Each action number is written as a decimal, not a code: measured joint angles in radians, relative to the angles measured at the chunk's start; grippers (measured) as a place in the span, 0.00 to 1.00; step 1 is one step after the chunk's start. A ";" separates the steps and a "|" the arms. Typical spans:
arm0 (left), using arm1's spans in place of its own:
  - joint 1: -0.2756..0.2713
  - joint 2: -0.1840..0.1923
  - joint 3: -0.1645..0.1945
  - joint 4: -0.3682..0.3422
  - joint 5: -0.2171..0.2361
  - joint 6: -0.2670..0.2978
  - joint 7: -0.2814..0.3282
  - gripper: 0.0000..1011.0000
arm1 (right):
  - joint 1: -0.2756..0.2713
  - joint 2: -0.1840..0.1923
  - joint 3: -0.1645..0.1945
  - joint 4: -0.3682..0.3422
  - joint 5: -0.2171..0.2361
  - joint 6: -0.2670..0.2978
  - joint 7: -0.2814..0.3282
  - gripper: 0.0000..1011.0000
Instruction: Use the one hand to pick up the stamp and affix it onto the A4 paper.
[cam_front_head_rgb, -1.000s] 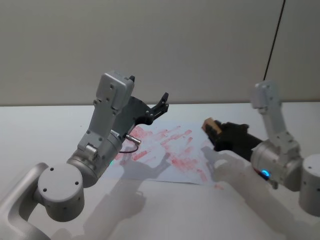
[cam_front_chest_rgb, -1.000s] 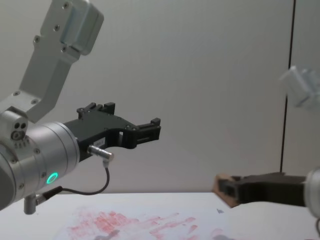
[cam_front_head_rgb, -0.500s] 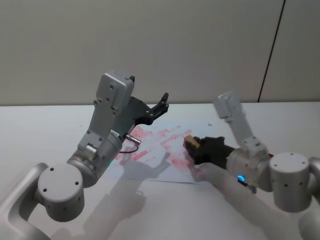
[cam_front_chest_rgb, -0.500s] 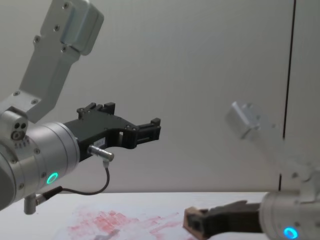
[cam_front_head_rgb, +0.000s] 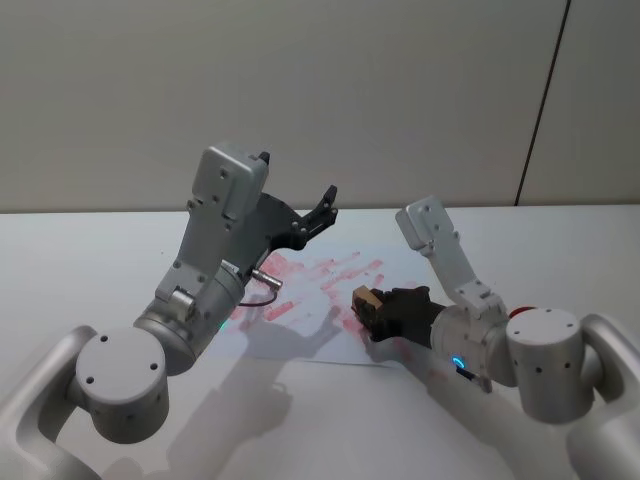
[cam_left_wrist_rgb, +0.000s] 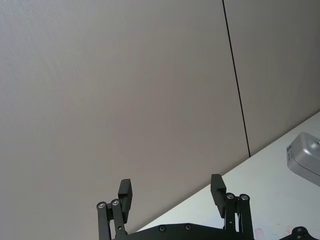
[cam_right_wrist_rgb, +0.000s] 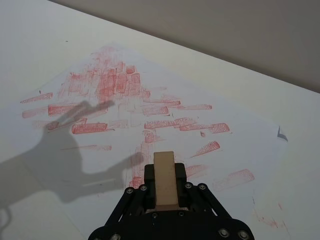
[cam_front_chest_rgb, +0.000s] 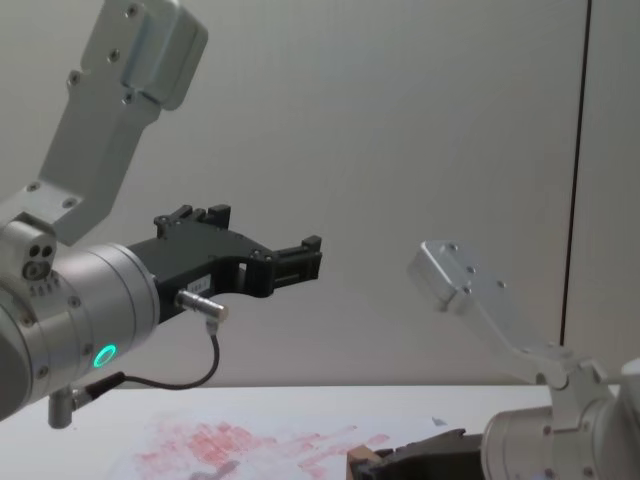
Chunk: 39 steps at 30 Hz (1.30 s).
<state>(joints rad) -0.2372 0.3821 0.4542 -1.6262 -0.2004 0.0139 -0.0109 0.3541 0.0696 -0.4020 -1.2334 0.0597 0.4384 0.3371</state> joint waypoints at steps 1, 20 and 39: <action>0.000 0.000 0.000 0.000 0.000 0.000 0.000 0.99 | 0.000 -0.001 0.000 0.001 0.000 0.001 -0.002 0.21; 0.000 0.000 0.000 0.000 0.000 0.000 0.000 0.99 | -0.022 0.002 0.008 -0.016 0.063 0.011 -0.049 0.21; 0.000 0.000 0.000 0.000 0.000 0.000 0.000 0.99 | -0.103 0.102 0.113 -0.265 0.261 0.058 -0.116 0.21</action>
<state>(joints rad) -0.2371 0.3821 0.4542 -1.6262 -0.2004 0.0139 -0.0109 0.2516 0.1718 -0.2885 -1.4983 0.3211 0.4962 0.2207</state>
